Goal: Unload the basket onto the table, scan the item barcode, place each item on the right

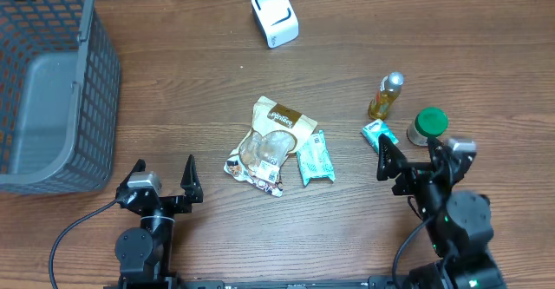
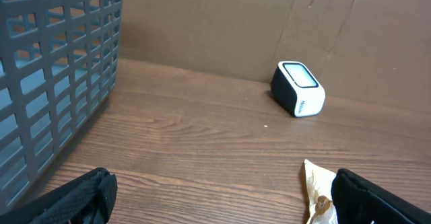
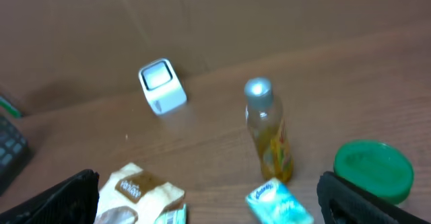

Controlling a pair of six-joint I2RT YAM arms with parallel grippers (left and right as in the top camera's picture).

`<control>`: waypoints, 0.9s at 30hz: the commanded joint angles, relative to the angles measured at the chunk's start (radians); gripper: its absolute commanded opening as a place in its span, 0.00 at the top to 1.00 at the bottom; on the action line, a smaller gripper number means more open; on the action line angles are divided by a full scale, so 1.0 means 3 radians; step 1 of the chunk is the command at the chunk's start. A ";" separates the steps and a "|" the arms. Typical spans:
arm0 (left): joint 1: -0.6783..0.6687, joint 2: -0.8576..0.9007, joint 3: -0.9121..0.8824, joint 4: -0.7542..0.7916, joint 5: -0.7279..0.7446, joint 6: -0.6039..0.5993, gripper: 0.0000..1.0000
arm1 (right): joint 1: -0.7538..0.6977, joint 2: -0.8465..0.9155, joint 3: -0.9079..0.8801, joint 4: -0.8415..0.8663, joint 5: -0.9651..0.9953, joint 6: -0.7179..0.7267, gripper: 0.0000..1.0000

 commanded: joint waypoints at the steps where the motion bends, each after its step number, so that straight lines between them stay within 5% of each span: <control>1: -0.0010 -0.0038 -0.0011 -0.0008 -0.0020 0.0074 0.01 | -0.0144 -0.0237 -0.0267 0.0409 -0.0357 -0.0367 0.00; 9: -0.0010 -0.0038 -0.0011 -0.0008 -0.0020 0.0074 0.01 | -0.0347 -0.0484 -0.0669 0.1228 -0.0800 -0.0740 0.00; 21: -0.0010 -0.0038 -0.0011 -0.0008 -0.0020 0.0074 0.01 | -0.0370 -0.0890 -0.1166 0.1217 -0.0795 -0.0740 0.00; 27: -0.0010 -0.0038 -0.0011 -0.0008 -0.0020 0.0074 0.00 | -0.0370 -0.1055 -0.1160 0.0628 -0.0760 -0.0790 0.00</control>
